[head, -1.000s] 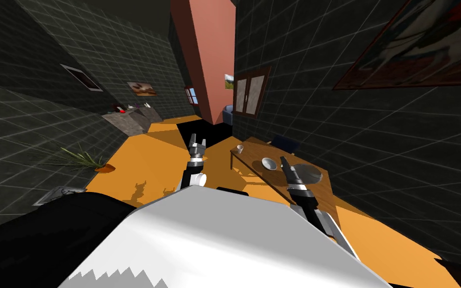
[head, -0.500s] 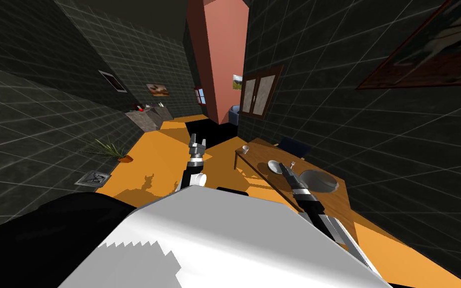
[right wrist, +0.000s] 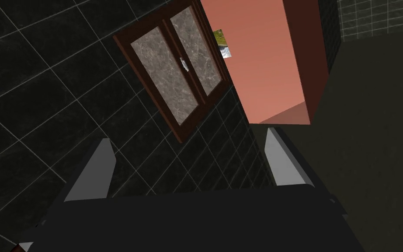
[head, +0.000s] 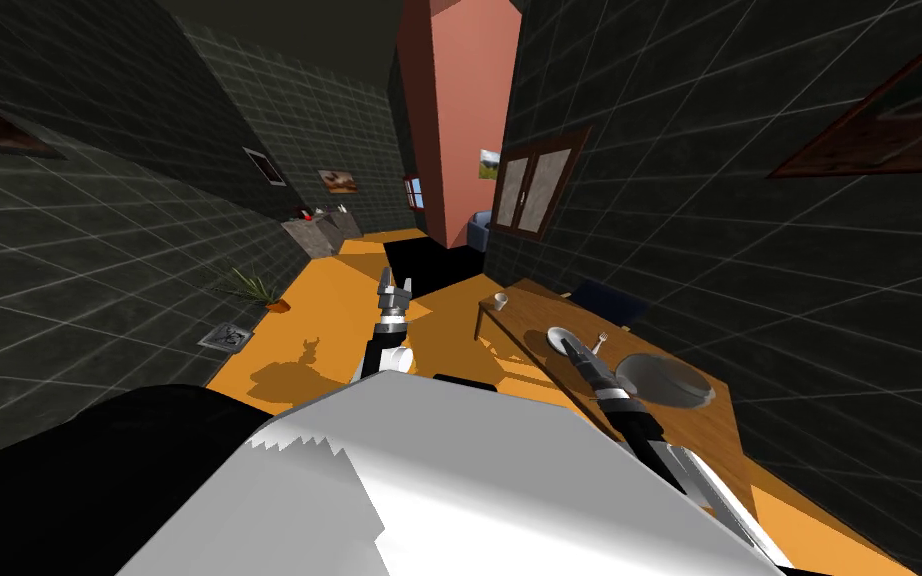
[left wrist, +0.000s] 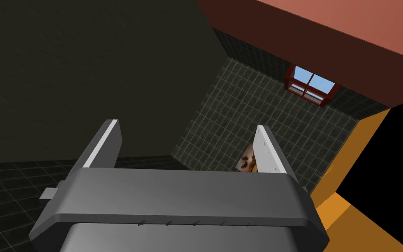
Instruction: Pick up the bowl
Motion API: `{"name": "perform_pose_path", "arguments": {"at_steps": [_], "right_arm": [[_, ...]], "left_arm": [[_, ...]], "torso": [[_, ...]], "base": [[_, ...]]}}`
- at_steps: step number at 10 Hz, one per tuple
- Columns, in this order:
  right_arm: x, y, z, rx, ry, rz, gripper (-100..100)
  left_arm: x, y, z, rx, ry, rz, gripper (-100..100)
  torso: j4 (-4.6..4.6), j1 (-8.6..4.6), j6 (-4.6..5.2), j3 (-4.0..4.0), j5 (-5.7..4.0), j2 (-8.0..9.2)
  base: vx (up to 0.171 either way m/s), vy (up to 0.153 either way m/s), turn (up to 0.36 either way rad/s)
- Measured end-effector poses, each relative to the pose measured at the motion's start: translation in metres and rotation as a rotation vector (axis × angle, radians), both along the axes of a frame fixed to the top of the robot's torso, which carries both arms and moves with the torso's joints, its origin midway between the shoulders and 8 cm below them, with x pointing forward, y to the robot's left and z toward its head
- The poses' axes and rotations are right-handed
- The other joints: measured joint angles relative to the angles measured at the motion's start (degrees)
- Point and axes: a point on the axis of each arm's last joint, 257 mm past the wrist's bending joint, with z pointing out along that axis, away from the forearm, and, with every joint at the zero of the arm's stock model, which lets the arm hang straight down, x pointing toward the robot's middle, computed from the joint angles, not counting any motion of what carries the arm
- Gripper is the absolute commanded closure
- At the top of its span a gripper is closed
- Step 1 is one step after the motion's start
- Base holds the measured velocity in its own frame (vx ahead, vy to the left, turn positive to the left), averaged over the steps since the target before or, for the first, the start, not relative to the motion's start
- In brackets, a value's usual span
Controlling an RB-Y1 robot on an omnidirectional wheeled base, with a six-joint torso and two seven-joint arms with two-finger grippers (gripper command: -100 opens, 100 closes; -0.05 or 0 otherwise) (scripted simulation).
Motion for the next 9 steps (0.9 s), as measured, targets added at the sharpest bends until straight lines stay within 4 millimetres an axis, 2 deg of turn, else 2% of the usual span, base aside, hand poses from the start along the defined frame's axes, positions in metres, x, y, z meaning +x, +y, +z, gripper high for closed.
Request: {"name": "perform_pose_path", "arguments": {"at_steps": [2,3,6,8,9], "right_arm": [[-0.010,-0.021,-0.014,-0.080,0.056,-0.008,-100],[-0.015,-0.026,-0.023,-0.086,0.072,-0.016,-100],[-0.033,-0.062,-0.053,-0.197,0.169,-0.031,-100],[-0.044,-0.074,-0.065,-0.230,0.211,-0.044,-100],[-0.052,-0.088,-0.071,-0.268,0.244,-0.046,-100]], "left_arm": [[0.000,0.000,0.000,0.000,0.000,0.000,0],[0.000,0.000,0.000,0.000,0.000,0.000,0],[0.000,0.000,0.000,0.000,0.000,0.000,0],[0.000,0.000,0.000,0.000,0.000,0.000,0],[0.000,0.000,0.000,0.000,0.000,0.000,0]], "torso": [[-0.01,0.01,0.02,-0.01,0.01,-0.02],[0.00,-0.05,0.03,0.00,-0.01,0.00],[-0.01,0.03,-0.03,-0.03,0.01,-0.05],[0.00,-0.06,0.03,-0.01,0.00,-0.02],[-0.01,-0.03,-0.03,-0.03,0.01,-0.05]], "base": [[0.008,0.022,0.047],[0.008,0.034,0.188],[0.014,0.035,0.167],[0.014,0.018,0.114],[0.024,0.023,0.132]]}}
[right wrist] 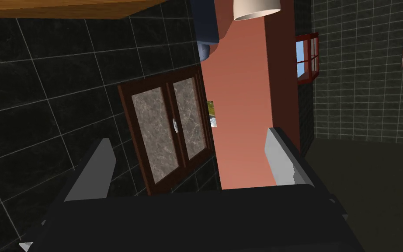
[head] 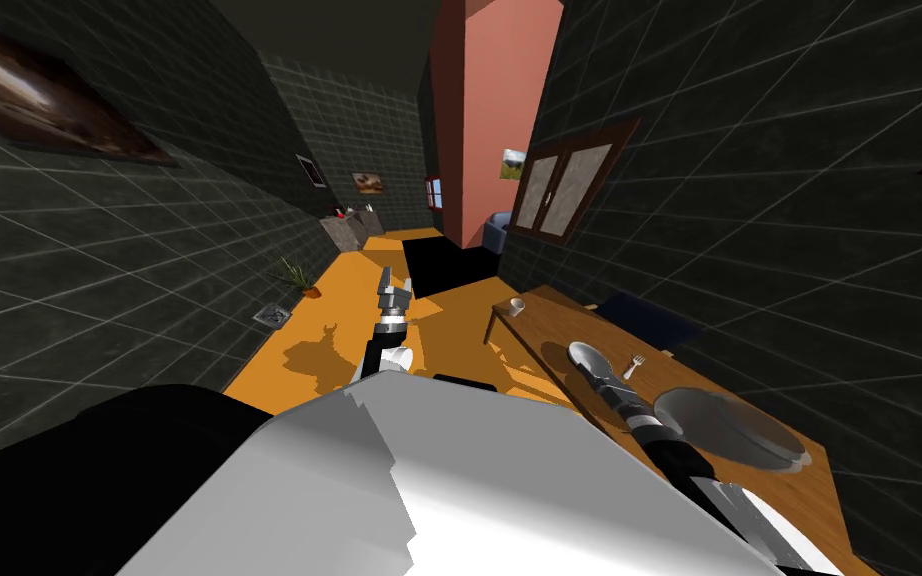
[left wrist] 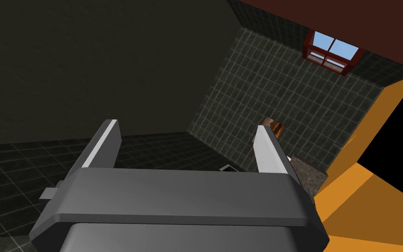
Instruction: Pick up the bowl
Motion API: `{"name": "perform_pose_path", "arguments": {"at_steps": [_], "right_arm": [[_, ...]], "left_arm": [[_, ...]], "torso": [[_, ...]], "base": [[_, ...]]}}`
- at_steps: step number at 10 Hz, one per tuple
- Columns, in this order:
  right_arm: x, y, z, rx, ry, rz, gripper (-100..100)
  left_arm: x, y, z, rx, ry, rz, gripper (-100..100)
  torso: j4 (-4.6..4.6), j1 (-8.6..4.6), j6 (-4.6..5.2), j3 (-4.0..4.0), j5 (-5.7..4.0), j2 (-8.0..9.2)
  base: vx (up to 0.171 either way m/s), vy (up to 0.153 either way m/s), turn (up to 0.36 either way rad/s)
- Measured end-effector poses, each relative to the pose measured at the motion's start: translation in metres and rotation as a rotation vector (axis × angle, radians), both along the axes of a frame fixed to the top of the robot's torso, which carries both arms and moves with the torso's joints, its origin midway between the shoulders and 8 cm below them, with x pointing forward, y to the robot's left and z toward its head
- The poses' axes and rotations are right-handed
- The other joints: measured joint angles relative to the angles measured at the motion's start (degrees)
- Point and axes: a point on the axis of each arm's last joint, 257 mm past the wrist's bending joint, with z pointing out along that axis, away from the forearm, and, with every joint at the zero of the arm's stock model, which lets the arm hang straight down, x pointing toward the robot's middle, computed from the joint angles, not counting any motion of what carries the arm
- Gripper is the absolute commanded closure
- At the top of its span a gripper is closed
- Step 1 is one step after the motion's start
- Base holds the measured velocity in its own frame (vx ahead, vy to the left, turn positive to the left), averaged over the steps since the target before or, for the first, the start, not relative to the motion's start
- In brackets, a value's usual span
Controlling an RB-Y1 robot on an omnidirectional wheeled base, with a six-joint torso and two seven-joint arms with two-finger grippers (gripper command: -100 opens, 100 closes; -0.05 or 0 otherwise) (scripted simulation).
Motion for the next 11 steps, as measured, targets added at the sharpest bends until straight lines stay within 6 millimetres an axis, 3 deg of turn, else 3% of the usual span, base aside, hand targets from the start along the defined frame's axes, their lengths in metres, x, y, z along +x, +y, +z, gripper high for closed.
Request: {"name": "perform_pose_path", "arguments": {"at_steps": [6,10,11], "right_arm": [[-0.050,-0.057,-0.040,-0.145,0.170,-0.027,-100],[-0.092,-0.093,-0.064,-0.239,0.293,-0.036,-100],[-0.110,-0.104,-0.073,-0.263,0.335,-0.042,-100]], "left_arm": [[0.000,0.000,0.000,0.000,0.000,0.000,0],[0.000,0.000,0.000,0.000,0.000,0.000,0],[0.000,0.000,0.000,0.000,0.000,0.000,0]], "torso": [[-0.01,-0.05,0.07,-0.01,-0.02,-0.01],[-0.03,0.00,0.06,-0.08,0.00,-0.13],[-0.03,-0.04,0.03,-0.08,-0.01,-0.14]], "base": [[0.034,0.024,0.125],[0.054,0.019,0.173],[0.090,0.005,0.308]]}}
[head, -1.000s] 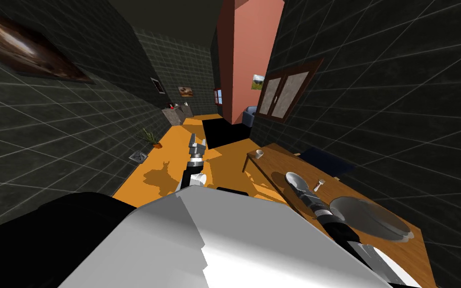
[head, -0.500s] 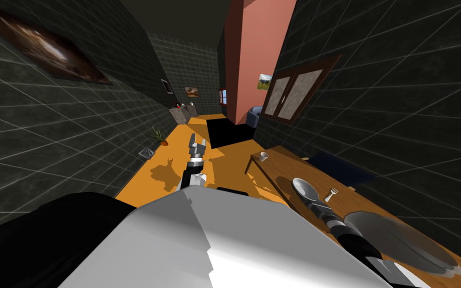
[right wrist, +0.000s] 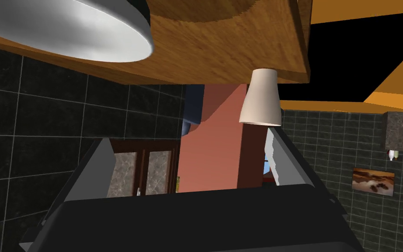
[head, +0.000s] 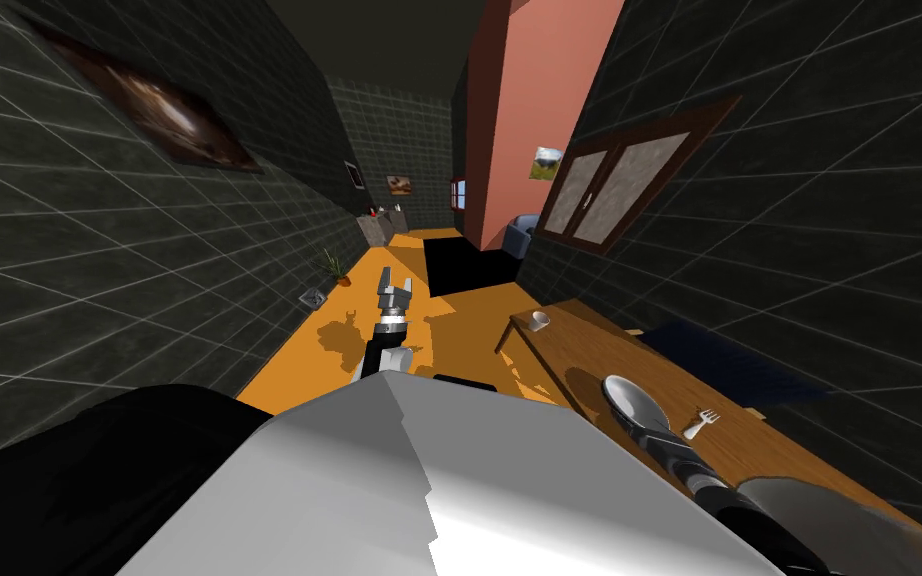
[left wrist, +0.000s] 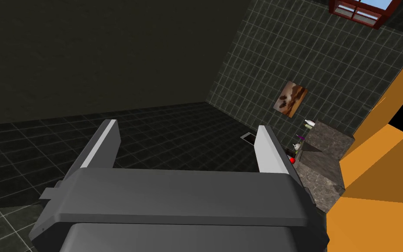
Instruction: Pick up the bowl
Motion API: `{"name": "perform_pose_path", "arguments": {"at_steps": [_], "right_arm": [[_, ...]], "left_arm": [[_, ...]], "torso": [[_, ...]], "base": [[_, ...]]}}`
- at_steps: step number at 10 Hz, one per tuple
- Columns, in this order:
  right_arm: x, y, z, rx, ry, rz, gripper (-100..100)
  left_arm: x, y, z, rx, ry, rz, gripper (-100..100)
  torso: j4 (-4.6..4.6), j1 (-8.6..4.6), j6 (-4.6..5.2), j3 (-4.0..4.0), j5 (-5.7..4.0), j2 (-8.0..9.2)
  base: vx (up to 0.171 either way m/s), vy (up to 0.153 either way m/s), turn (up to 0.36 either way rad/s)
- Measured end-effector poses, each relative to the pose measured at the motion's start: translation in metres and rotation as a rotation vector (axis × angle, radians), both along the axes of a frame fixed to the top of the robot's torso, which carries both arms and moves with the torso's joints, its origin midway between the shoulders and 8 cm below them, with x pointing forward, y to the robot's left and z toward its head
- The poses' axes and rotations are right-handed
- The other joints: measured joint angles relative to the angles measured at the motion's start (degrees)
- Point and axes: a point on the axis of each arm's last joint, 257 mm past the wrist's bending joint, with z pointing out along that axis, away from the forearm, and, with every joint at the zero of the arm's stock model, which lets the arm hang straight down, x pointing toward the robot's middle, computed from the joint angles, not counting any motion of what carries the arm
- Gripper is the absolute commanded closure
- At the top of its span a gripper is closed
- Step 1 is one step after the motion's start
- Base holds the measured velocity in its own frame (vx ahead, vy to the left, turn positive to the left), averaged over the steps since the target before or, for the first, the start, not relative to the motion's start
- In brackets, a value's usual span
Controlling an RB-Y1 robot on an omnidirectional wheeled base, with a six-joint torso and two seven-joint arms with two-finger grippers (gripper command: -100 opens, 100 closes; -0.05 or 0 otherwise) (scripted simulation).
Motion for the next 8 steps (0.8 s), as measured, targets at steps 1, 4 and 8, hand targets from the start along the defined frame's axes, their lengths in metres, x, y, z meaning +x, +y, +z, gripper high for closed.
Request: {"name": "perform_pose_path", "arguments": {"at_steps": [1,4,8], "right_arm": [[-0.016,-0.012,-0.004,-0.037,0.054,0.006,-100],[-0.056,-0.037,-0.018,-0.084,0.150,-0.014,-100],[-0.132,-0.069,-0.035,-0.150,0.321,-0.035,-100]], "left_arm": [[0.000,0.000,0.000,0.000,0.000,0.000,0],[0.000,0.000,0.000,0.000,0.000,0.000,0],[0.000,0.000,0.000,0.000,0.000,0.000,0]], "torso": [[-0.02,-0.02,-0.02,-0.06,0.01,-0.10],[-0.01,0.00,0.06,-0.02,0.00,-0.02],[-0.04,-0.03,0.06,-0.08,-0.01,-0.12]], "base": [[0.074,0.003,0.099],[0.070,0.002,0.133],[0.097,-0.010,0.174]]}}
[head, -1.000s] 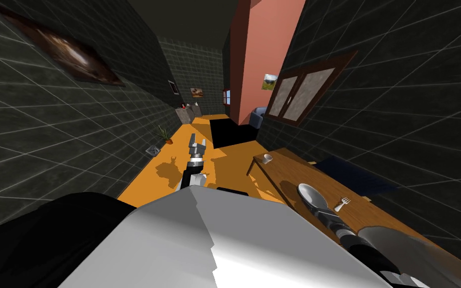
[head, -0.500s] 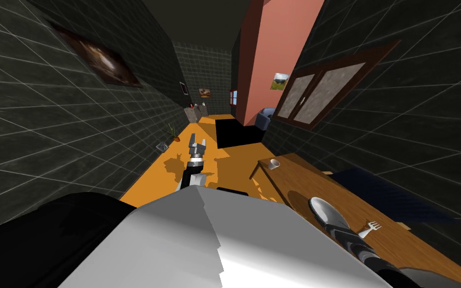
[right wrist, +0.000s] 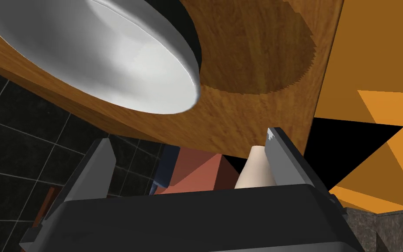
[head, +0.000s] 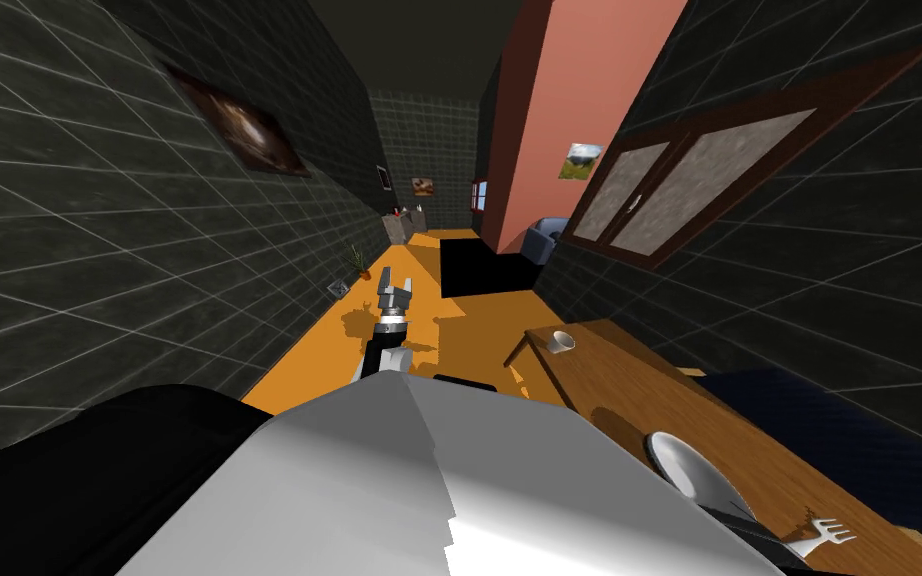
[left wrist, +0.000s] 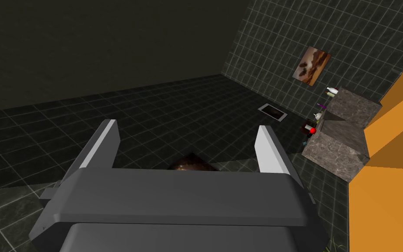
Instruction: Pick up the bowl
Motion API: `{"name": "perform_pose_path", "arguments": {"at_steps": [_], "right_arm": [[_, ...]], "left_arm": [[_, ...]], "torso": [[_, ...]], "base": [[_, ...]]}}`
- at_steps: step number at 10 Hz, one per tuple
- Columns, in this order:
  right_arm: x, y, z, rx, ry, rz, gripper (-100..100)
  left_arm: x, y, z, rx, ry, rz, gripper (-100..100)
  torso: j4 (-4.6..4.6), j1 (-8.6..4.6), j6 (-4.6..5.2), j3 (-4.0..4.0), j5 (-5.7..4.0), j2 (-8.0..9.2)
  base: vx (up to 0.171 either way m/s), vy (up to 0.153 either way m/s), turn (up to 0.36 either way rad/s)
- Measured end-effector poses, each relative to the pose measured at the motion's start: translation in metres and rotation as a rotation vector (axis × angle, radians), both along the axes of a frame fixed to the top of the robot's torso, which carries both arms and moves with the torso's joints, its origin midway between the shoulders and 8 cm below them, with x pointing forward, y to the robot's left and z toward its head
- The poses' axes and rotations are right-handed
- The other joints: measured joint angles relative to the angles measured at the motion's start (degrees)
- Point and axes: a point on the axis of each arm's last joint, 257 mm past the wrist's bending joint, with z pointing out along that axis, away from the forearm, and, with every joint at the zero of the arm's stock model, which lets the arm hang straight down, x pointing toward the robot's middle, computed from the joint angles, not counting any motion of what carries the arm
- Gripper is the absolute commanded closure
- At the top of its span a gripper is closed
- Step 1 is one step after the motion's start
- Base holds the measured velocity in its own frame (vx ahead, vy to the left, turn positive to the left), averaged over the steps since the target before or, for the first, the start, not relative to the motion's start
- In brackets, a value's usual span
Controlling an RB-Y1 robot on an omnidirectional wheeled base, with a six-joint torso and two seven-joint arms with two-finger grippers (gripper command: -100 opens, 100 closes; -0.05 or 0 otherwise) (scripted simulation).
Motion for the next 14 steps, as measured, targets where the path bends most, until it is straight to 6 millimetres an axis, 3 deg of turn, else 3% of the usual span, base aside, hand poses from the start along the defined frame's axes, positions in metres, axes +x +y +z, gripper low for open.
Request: {"name": "perform_pose_path", "arguments": {"at_steps": [7,9,10,12,13,14], "right_arm": [[-0.095,-0.020,-0.017,-0.029,0.203,-0.021,-100],[-0.138,-0.013,-0.027,-0.014,0.287,-0.026,-100],[-0.165,0.000,-0.038,0.015,0.321,-0.033,-100],[-0.172,0.013,-0.046,0.037,0.345,-0.017,-100],[-0.172,0.013,-0.046,0.037,0.344,-0.020,0],[-0.172,0.013,-0.046,0.037,0.344,-0.020,-100]], "left_arm": [[0.000,0.000,0.000,0.000,0.000,0.000,0],[0.000,0.000,0.000,0.000,0.000,0.000,0],[0.000,0.000,0.000,0.000,0.000,0.000,0],[0.000,0.000,0.000,0.000,0.000,0.000,0],[0.000,0.000,0.000,0.000,0.000,0.000,0],[0.000,0.000,0.000,0.000,0.000,0.000,0]], "torso": [[0.02,-0.07,-0.04,0.04,-0.02,0.06],[-0.03,-0.13,-0.03,-0.09,-0.04,-0.16],[-0.03,-0.17,-0.01,-0.08,-0.05,-0.14],[0.04,0.01,0.01,0.11,-0.01,0.19],[0.07,0.08,0.01,0.17,0.01,0.29],[0.08,0.11,0.01,0.19,0.02,0.32]], "base": [[0.079,-0.026,0.133],[0.135,-0.065,0.142],[0.076,-0.059,0.059],[0.010,-0.014,-0.001],[0.000,0.000,0.000],[-0.101,0.017,0.316]]}}
